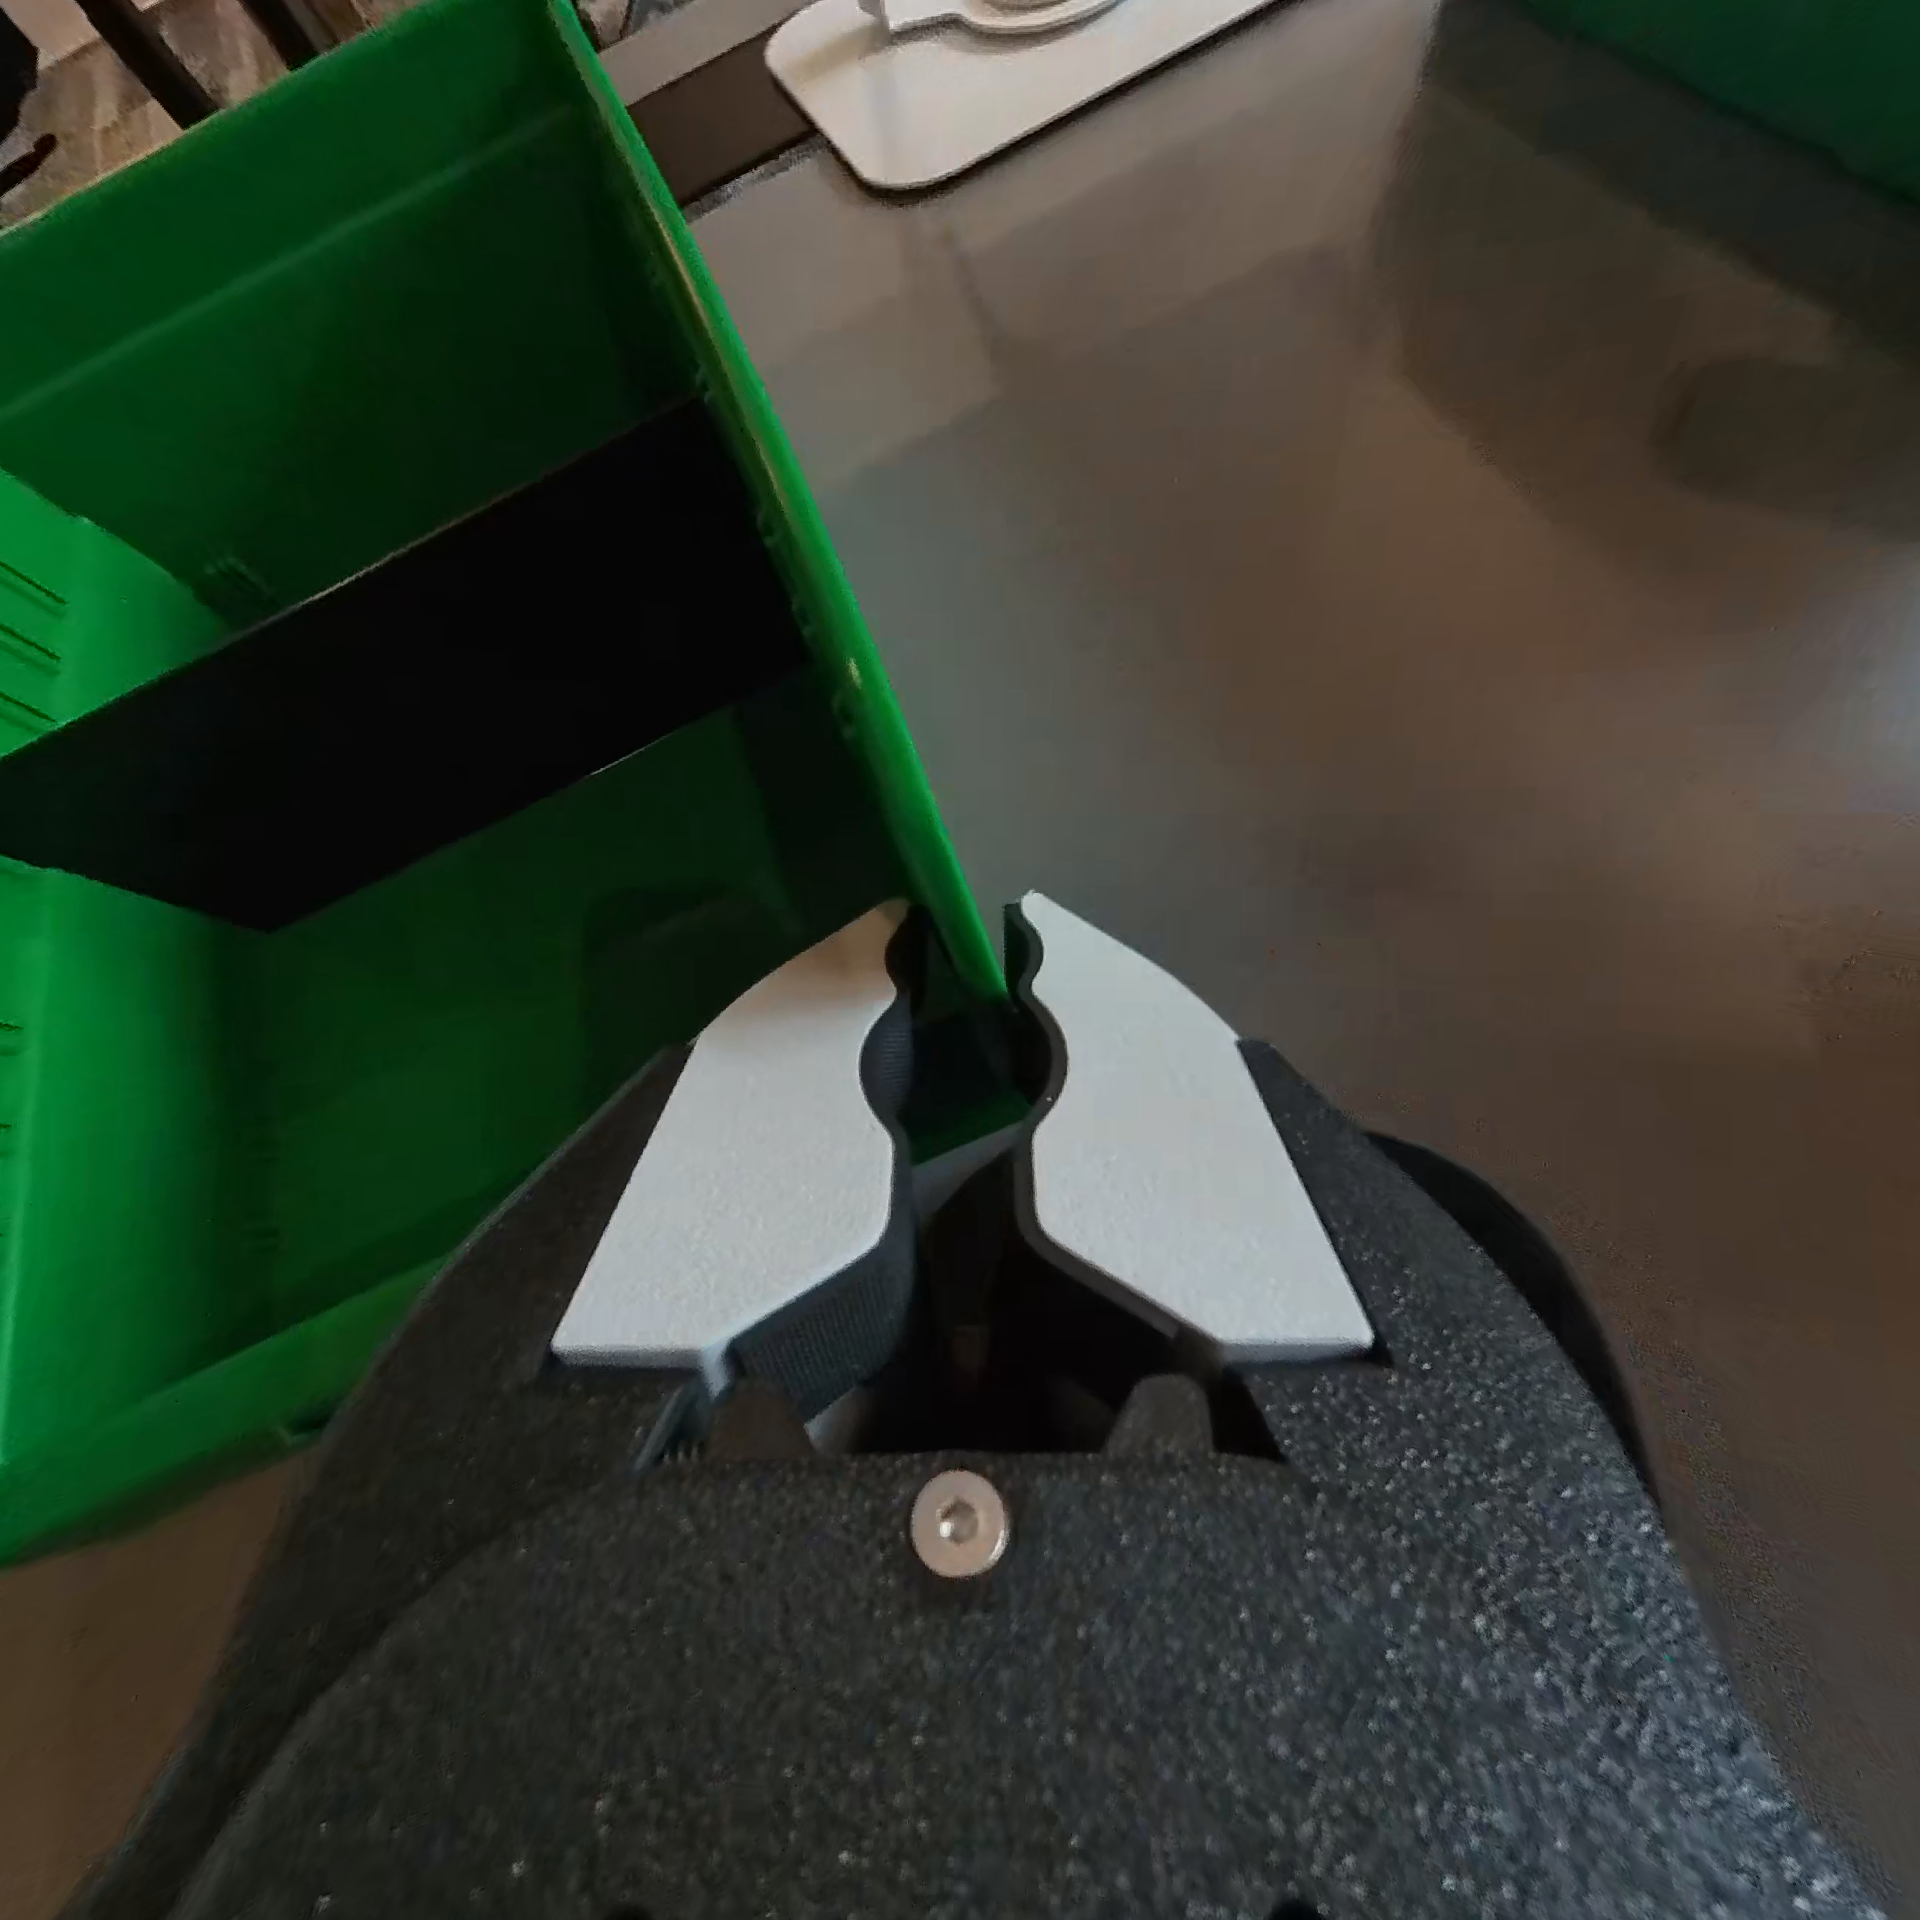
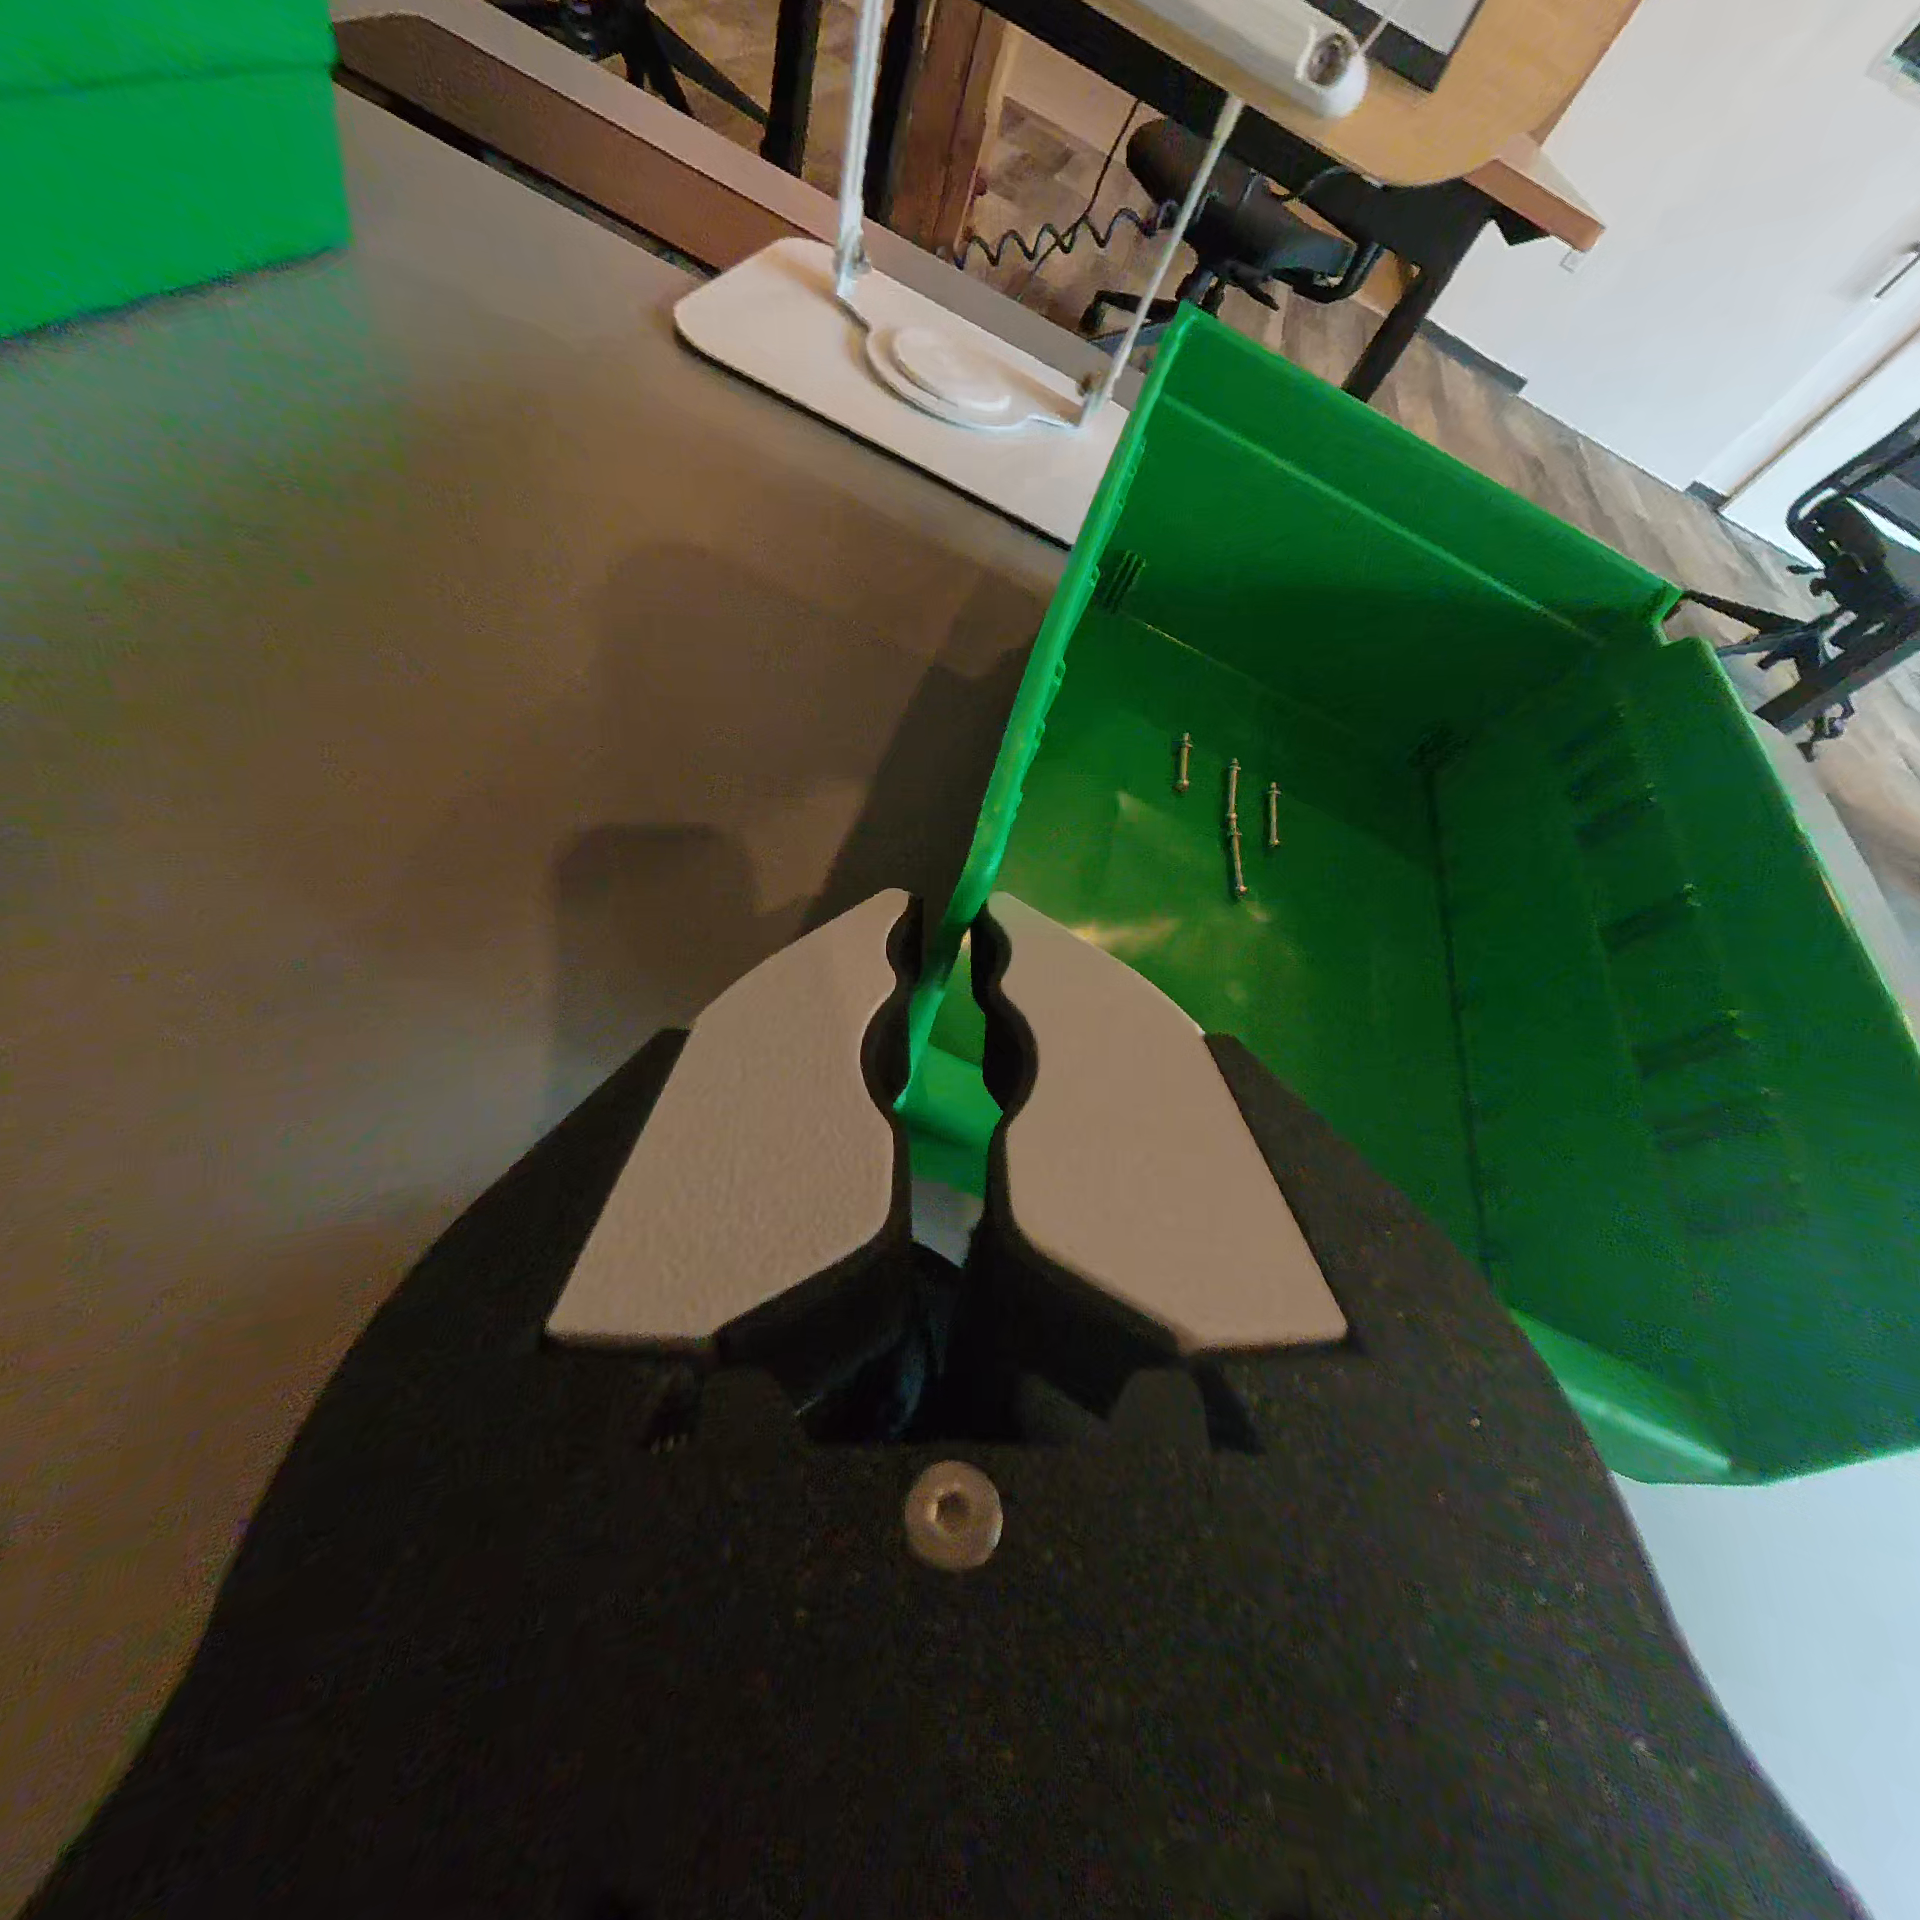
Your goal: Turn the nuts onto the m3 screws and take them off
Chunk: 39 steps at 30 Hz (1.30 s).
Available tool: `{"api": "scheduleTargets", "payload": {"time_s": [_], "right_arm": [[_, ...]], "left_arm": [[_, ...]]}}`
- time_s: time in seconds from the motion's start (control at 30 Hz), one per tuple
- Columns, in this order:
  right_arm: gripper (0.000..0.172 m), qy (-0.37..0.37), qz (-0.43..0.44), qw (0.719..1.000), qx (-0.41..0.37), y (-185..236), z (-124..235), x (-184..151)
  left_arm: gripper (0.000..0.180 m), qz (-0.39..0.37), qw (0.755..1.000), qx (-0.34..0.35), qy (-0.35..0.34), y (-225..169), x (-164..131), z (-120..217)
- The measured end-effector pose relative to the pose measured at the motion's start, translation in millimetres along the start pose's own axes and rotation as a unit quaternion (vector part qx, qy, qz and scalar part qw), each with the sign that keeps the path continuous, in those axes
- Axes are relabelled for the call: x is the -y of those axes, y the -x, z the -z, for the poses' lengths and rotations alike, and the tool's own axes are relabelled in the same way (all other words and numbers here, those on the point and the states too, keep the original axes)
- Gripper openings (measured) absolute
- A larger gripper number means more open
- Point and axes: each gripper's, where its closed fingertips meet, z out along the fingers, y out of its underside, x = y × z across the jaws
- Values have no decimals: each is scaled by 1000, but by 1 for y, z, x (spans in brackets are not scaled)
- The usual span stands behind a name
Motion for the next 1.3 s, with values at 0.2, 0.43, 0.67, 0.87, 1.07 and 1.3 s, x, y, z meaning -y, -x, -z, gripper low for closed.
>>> {"api": "scheduleTargets", "payload": {"time_s": [0.2, 0.43, 0.67, 0.87, 1.07, 1.3], "right_arm": [[8, -9, 9, 1000, 18, 21, -4, 9], [9, -24, 0, 999, 45, 44, -8, 20], [9, -43, -11, 996, 75, 66, -9, 29], [8, -56, -31, 993, 96, 77, -8, 32], [9, -61, -39, 992, 104, 87, -9, 37], [10, -65, -56, 988, 126, 98, -8, 41]], "left_arm": [[15, -4, 1000, -12, 8, -25, 13, -10], [16, -15, 999, -24, 14, -53, 28, -22], [16, -13, 999, -37, 16, -81, 41, -32], [18, -16, 998, -59, 12, -105, 50, -37], [20, 3, 996, -87, 4, -121, 56, -40], [24, 19, 992, -123, -11, -132, 59, -39]]}}
